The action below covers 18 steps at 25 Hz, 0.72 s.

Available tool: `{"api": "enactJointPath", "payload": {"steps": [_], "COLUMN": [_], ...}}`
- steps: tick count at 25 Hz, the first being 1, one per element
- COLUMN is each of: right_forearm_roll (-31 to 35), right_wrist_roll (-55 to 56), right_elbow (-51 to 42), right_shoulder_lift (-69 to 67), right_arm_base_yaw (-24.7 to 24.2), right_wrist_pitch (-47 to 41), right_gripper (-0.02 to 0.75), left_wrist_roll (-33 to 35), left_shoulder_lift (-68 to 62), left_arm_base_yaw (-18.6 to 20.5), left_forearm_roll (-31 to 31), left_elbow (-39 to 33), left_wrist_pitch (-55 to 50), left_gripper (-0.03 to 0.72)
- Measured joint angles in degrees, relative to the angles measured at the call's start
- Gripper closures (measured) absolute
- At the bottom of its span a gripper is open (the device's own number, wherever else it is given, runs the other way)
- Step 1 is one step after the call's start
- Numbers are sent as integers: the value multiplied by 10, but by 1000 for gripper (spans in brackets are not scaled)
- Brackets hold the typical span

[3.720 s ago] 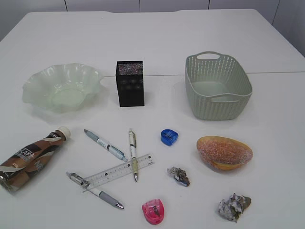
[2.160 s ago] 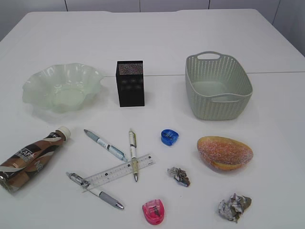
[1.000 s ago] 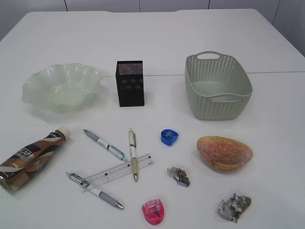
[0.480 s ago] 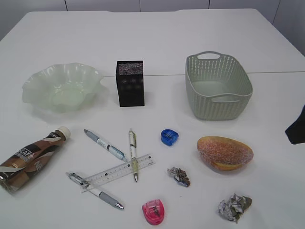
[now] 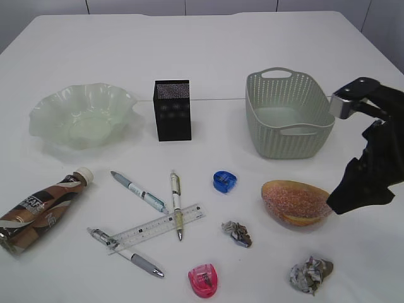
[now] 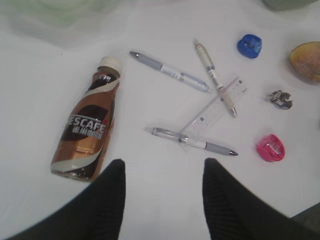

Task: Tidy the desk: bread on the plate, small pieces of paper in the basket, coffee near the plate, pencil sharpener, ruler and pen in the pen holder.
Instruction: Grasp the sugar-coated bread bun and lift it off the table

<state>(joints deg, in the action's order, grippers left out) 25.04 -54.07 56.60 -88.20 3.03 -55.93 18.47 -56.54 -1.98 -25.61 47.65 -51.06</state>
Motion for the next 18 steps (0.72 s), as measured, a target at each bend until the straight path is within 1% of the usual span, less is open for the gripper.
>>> {"api": "enactJointPath", "payload": {"steps": [2,4,8,12,18], "right_forearm_roll": [19,29,32,35,35], "right_wrist_roll": [-40,-67,-125,-167,-208], "right_elbow": [0,0,0,0,0], "right_shoulder_lift": [-22,-41,-60,-75,-98], "right_arm_base_yaw": [0,0,0,0,0], "right_wrist_pitch": [14,47,102,120,142], "right_gripper": [226,226,225,223,163], "left_wrist_roll": [28,45,53,60,67], "left_shoulder_lift": [-10,-17,-32,-51,-79], "left_arm_base_yaw": [0,0,0,0,0], "left_forearm_roll": [-16,-21,-28,-31,-32], "left_elbow": [15,27,47,48,48], "left_wrist_pitch": [-1,-1,-1,10,18], "left_gripper": [317,318,318,318,318]}}
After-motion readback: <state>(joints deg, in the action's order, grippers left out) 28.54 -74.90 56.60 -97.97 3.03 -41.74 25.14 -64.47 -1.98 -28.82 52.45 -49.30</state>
